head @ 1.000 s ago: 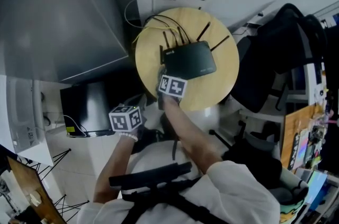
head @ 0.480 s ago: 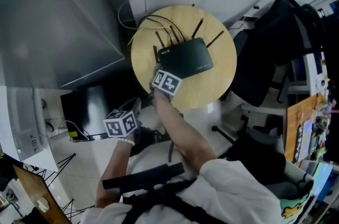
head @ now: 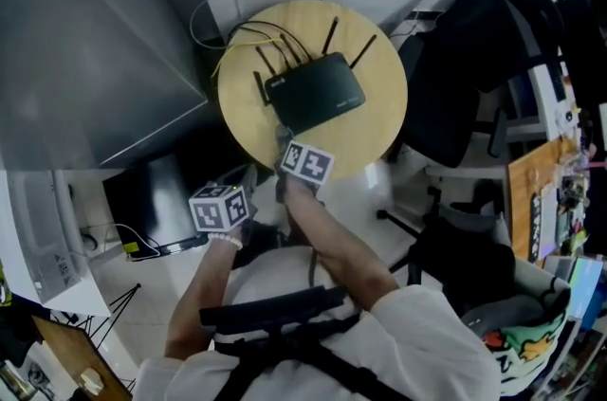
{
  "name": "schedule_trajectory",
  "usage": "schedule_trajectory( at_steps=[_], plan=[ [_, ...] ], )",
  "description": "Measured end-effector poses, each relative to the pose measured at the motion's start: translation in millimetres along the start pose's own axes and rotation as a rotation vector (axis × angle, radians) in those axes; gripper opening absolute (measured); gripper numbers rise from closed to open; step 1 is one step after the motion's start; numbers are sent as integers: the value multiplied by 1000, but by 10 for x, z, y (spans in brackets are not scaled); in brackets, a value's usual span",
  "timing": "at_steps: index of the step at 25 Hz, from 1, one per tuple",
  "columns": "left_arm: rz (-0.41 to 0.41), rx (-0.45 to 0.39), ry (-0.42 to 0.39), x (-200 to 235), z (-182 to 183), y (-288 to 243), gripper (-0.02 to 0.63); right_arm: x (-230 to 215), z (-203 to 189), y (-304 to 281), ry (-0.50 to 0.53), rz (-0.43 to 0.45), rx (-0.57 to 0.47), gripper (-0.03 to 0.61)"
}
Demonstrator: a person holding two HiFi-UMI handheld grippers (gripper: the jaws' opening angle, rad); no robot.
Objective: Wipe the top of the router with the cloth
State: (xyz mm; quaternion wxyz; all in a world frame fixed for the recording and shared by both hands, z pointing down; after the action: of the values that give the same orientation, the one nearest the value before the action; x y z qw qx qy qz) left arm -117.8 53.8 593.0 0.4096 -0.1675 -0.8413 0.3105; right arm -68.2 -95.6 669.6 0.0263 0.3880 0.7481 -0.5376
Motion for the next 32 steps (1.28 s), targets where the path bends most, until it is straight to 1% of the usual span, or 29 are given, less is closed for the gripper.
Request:
schedule_trajectory(
  at_steps=[6,8,12,14,16,18,20,23,26,29,32],
  plan=[
    [-42,28,-46,-178,-34,-78,-3,-253,-130,126,18,-28,18,38],
    [-52,27,-58,-207,-7,-122,-3,-297,-67,169,22,-22,0,38],
    [-72,23,-62,-266,46,-137,-3,-237,140,375,73,18,-54,38],
    [-84,8,-56,-292,92,-117,-3,-154,251,551,115,67,-85,38],
    [-101,-19,-58,-355,194,-94,-3,-71,402,756,187,120,-126,38],
    [-117,-46,-66,-439,307,-89,-3,-46,573,955,270,145,-173,38],
    [-131,-71,-82,-544,418,-96,-3,-81,737,1120,329,152,-218,38],
    [-147,-109,-127,-740,562,-68,-3,-190,932,1374,386,140,-271,38],
    [-151,-140,-171,-878,686,-38,-3,-333,1094,1605,415,109,-320,38],
    [-147,-166,-196,-945,778,-33,-3,-514,1198,1786,409,64,-358,38],
    [-138,-185,-192,-976,833,-55,-3,-673,1260,1888,372,29,-387,38]
  ],
)
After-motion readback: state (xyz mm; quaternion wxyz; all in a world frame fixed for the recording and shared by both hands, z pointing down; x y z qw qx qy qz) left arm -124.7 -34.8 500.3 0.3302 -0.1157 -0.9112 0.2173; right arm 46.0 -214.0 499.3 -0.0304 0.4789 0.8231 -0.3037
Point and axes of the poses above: the fingertips, and each gripper's own axes: y backward along the fingers, x to its left, z out of its top, the point moved 5 cm from there along y, backward along the fingers, and after that the axes turned 5 degrees about y, right-handed, at the moved point
